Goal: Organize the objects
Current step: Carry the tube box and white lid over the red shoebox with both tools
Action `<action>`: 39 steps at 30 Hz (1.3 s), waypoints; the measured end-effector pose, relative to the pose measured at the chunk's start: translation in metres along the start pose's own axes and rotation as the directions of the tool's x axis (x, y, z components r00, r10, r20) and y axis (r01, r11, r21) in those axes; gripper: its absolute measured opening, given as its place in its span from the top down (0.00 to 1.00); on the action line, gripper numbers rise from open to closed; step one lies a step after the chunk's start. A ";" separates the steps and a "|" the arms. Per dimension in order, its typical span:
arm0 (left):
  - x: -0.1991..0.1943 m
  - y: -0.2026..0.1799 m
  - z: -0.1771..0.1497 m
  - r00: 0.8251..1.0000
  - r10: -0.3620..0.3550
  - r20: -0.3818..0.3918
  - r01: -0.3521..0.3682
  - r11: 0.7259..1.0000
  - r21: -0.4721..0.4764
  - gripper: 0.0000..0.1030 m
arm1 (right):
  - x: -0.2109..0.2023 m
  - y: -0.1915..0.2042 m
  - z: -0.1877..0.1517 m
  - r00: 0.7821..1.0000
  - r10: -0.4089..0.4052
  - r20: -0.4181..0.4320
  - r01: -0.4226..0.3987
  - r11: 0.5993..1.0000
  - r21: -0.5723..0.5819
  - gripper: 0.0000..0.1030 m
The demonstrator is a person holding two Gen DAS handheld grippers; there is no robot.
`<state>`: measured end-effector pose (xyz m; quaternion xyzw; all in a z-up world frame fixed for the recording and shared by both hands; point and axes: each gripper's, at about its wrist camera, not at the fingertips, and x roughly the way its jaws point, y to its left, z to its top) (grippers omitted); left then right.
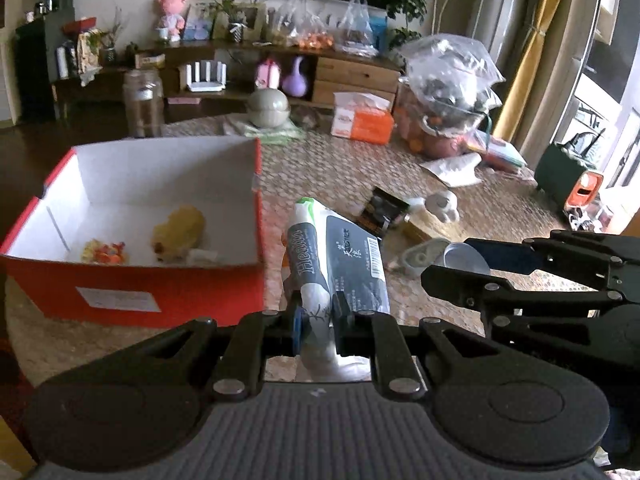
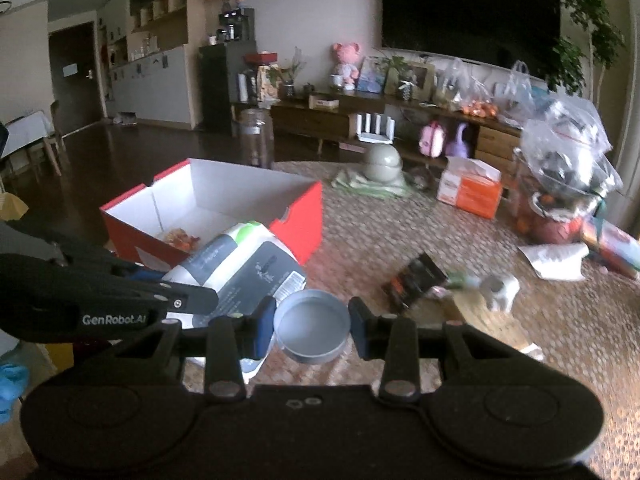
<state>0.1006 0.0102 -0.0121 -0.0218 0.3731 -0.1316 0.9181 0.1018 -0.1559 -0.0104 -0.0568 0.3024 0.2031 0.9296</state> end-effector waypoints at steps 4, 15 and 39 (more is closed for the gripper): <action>-0.009 0.018 0.007 1.000 0.018 0.016 -0.018 1.000 -0.006 0.86 | 0.009 0.018 0.015 1.000 0.025 0.002 -0.025 0.999 -0.028 0.63; -0.027 0.081 0.026 0.991 0.129 0.042 -0.130 0.992 0.010 0.86 | 0.048 0.057 0.052 0.997 0.075 -0.012 -0.076 0.994 -0.080 0.63; 0.071 0.189 0.098 0.935 0.352 -0.029 -0.348 0.932 0.097 0.86 | 0.159 0.096 0.081 0.990 0.062 -0.124 -0.083 0.982 -0.173 0.63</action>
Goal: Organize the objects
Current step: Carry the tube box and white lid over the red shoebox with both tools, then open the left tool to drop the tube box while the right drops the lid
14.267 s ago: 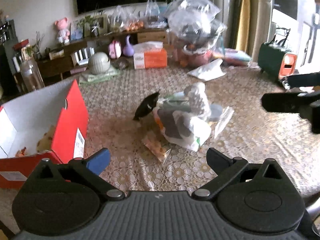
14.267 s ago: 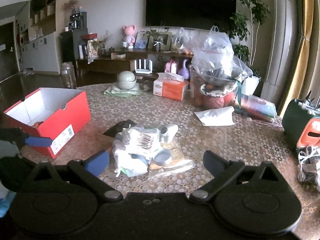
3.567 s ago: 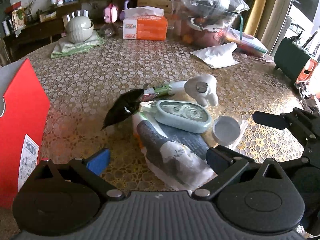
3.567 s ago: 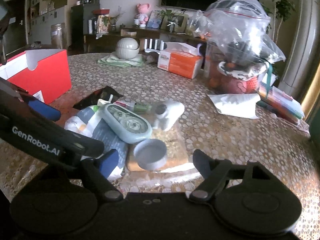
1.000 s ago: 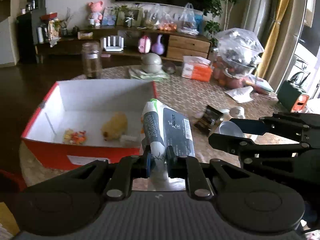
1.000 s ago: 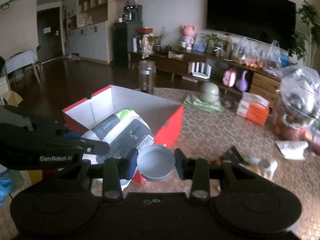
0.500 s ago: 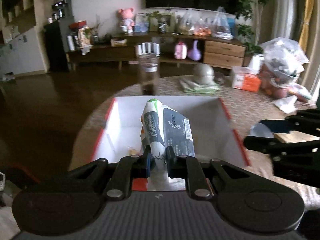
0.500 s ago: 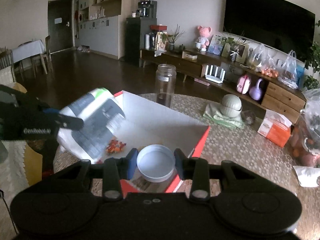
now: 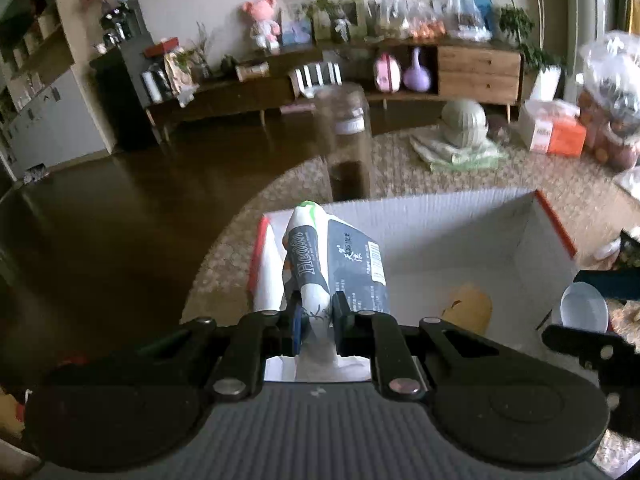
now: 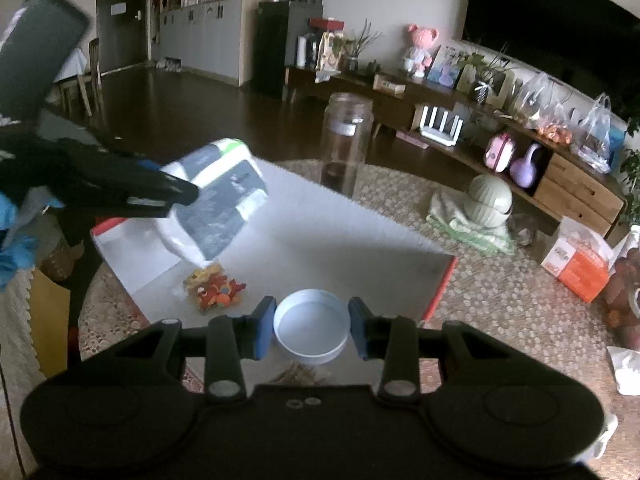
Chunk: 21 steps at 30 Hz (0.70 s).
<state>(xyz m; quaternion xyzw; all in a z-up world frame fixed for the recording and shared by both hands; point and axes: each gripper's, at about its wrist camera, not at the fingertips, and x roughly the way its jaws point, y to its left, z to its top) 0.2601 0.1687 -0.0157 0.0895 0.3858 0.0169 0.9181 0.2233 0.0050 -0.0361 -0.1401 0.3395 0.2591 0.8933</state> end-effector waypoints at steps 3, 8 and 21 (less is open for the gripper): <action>0.020 -0.005 0.000 0.999 -0.003 -0.040 0.004 1.000 0.012 0.86 | 0.012 0.002 -0.001 1.000 0.011 -0.025 -0.011 1.000 0.001 0.63; 0.043 -0.006 -0.001 0.995 -0.008 -0.102 0.008 1.000 0.003 0.86 | 0.029 0.006 -0.002 0.997 0.021 -0.071 -0.021 1.000 -0.001 0.63; 0.071 -0.014 -0.003 0.981 -0.039 -0.189 0.046 0.998 0.033 0.86 | 0.057 0.003 -0.006 0.986 0.018 -0.168 -0.014 1.000 0.023 0.62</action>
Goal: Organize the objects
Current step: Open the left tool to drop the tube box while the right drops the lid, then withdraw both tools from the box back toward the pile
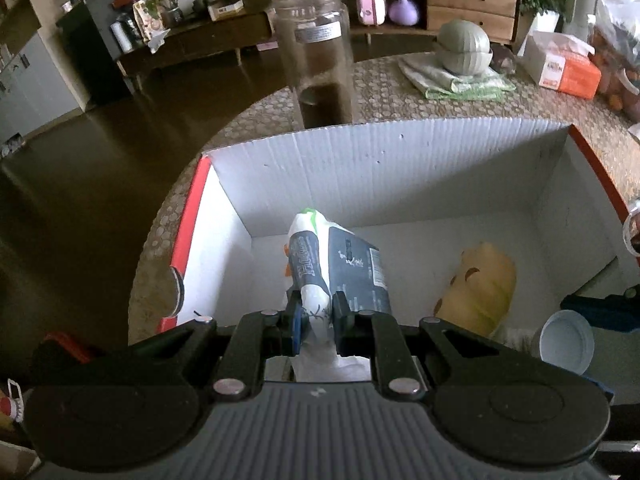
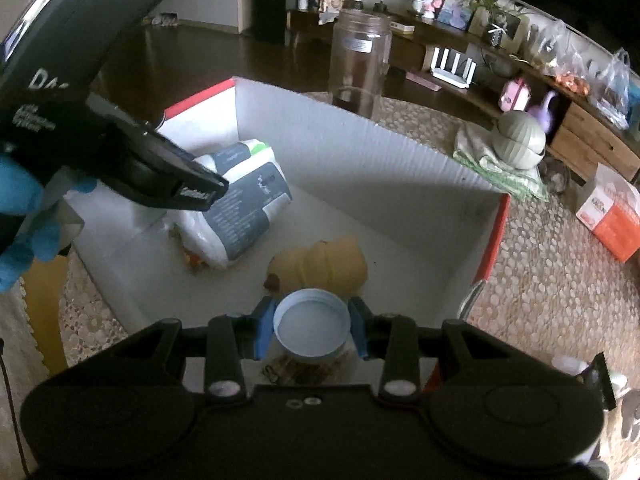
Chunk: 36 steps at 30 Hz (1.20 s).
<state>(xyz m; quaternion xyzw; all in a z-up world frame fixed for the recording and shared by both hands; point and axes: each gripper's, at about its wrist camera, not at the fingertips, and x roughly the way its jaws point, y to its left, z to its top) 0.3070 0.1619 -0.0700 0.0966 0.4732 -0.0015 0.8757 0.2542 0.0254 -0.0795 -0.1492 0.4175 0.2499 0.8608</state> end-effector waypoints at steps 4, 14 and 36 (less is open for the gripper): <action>0.002 -0.005 0.001 1.000 0.026 -0.004 -0.026 0.999 0.028 0.86 | 0.000 0.000 0.000 1.000 -0.009 0.003 0.009 1.000 0.001 0.61; -0.006 -0.008 -0.004 0.999 0.042 0.020 -0.043 0.998 0.046 0.79 | -0.011 -0.008 -0.004 0.999 -0.010 0.032 0.009 1.000 0.026 0.39; -0.075 -0.020 -0.019 0.990 0.029 0.139 -0.027 0.999 -0.020 0.27 | -0.091 -0.013 -0.027 0.983 -0.013 0.184 0.008 0.999 0.031 0.20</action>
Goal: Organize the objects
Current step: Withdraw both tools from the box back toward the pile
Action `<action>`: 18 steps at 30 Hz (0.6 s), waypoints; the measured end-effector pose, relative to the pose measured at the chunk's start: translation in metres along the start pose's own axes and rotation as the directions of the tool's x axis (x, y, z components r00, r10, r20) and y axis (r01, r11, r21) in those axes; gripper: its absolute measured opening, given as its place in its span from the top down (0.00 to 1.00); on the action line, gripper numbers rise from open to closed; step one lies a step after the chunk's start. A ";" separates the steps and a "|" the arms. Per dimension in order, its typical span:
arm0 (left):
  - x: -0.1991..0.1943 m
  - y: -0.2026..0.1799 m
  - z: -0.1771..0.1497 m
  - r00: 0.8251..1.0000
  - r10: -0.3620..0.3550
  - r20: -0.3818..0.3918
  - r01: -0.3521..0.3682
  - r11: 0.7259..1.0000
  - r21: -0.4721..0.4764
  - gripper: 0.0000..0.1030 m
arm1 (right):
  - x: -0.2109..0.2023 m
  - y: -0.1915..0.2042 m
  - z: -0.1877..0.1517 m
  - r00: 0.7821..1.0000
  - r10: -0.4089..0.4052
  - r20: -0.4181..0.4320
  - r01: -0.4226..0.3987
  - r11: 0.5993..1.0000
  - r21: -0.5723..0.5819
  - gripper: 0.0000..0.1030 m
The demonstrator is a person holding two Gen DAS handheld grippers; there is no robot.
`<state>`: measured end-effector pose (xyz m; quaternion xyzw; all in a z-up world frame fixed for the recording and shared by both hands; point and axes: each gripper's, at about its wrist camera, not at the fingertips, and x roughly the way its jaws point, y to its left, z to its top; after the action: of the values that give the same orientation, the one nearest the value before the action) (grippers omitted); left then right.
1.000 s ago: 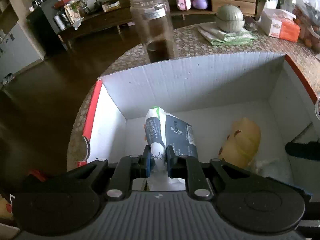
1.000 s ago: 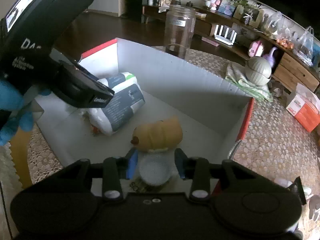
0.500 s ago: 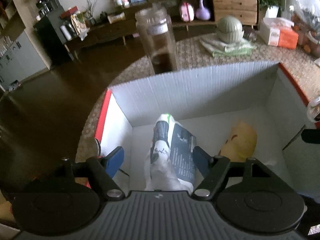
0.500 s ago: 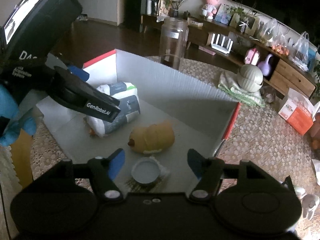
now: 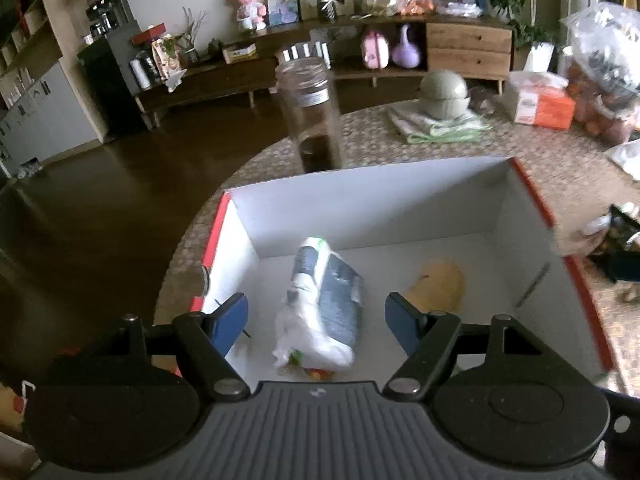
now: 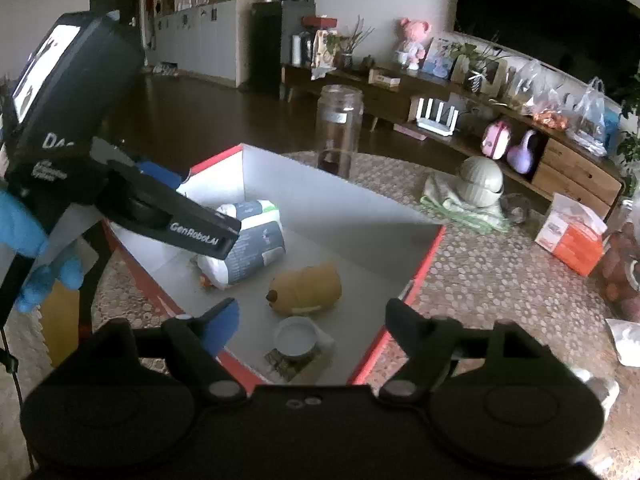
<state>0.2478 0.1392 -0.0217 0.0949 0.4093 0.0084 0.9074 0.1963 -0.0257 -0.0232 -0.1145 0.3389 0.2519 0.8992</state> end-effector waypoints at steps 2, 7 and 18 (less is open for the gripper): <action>-0.009 -0.005 -0.002 1.000 -0.011 0.008 0.011 1.000 -0.006 0.27 | -0.009 -0.003 -0.003 1.000 -0.001 0.011 0.001 1.000 0.008 0.19; -0.031 -0.019 -0.007 0.999 -0.033 0.033 0.033 0.999 0.000 0.27 | -0.034 -0.011 -0.011 0.999 -0.012 0.046 0.011 1.000 0.019 0.10; -0.066 -0.068 -0.020 0.989 -0.131 0.068 0.130 0.991 0.020 0.21 | -0.087 -0.043 -0.044 0.993 -0.037 0.109 0.031 0.998 0.057 0.01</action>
<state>0.1852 0.0699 0.0020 0.0750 0.3829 -0.0575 0.9190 0.1386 -0.1112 0.0043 -0.0816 0.2935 0.2329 0.9236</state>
